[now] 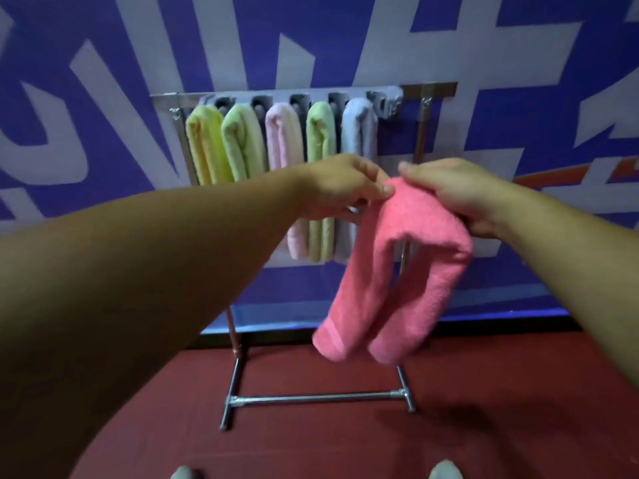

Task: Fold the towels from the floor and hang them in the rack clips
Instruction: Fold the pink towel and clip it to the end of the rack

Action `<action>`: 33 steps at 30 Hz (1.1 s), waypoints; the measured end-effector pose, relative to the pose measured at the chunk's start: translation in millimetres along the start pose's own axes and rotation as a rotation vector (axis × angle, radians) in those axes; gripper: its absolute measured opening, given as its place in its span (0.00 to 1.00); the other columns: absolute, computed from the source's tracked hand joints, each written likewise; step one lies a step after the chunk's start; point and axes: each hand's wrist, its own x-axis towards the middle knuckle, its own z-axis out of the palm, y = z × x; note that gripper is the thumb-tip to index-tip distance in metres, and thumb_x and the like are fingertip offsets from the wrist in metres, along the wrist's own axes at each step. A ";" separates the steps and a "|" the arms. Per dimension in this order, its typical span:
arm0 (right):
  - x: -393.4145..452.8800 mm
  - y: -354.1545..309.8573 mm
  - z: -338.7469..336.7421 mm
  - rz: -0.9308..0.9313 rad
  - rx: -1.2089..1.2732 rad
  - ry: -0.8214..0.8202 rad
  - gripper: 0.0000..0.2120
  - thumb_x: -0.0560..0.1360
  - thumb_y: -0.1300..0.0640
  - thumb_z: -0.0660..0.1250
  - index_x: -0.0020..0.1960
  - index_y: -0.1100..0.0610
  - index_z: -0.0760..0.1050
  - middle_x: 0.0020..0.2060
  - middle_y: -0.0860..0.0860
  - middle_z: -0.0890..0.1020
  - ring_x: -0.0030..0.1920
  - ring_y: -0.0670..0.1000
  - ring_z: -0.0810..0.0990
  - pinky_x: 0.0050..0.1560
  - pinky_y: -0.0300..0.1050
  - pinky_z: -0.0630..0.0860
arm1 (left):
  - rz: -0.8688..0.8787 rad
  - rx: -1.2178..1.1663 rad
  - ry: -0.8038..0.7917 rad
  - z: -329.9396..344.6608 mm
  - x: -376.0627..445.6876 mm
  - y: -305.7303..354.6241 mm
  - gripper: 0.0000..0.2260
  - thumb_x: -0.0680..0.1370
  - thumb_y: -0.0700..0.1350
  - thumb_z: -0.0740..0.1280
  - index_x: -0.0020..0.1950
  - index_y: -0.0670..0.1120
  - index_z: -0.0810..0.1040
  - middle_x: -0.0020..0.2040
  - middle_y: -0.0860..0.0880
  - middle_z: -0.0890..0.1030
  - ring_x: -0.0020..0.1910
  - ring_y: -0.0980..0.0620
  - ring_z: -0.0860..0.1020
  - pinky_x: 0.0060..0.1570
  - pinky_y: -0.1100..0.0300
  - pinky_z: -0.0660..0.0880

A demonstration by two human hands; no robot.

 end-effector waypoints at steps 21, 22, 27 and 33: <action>223.5 -22.3 -84.7 -0.207 -0.590 0.447 0.19 0.83 0.53 0.52 0.36 0.57 0.69 0.45 0.60 0.74 0.45 0.54 0.69 0.46 0.46 0.64 | 0.314 0.924 0.529 -90.8 215.3 79.3 0.09 0.77 0.52 0.69 0.53 0.49 0.80 0.43 0.53 0.78 0.37 0.53 0.74 0.32 0.64 0.67; 235.3 -25.2 -85.5 -0.212 -0.624 0.463 0.18 0.84 0.54 0.51 0.41 0.59 0.72 0.48 0.63 0.76 0.46 0.54 0.69 0.47 0.47 0.65 | 0.343 0.977 0.551 -98.0 223.0 82.3 0.10 0.77 0.52 0.69 0.55 0.49 0.79 0.45 0.53 0.77 0.41 0.53 0.73 0.36 0.64 0.66; 278.4 -25.1 -87.8 -0.192 -0.670 0.599 0.22 0.84 0.50 0.50 0.58 0.61 0.77 0.62 0.64 0.78 0.56 0.59 0.76 0.52 0.47 0.68 | 0.434 1.004 0.612 -119.3 263.0 76.8 0.05 0.77 0.50 0.69 0.49 0.51 0.76 0.43 0.53 0.75 0.44 0.52 0.73 0.41 0.63 0.65; 278.5 10.4 -81.7 -0.170 -0.661 0.494 0.20 0.84 0.54 0.52 0.57 0.67 0.76 0.58 0.67 0.79 0.55 0.63 0.77 0.49 0.48 0.69 | 0.561 1.029 0.592 -117.7 265.7 43.4 0.08 0.74 0.46 0.66 0.49 0.55 0.82 0.53 0.50 0.75 0.50 0.50 0.76 0.49 0.58 0.74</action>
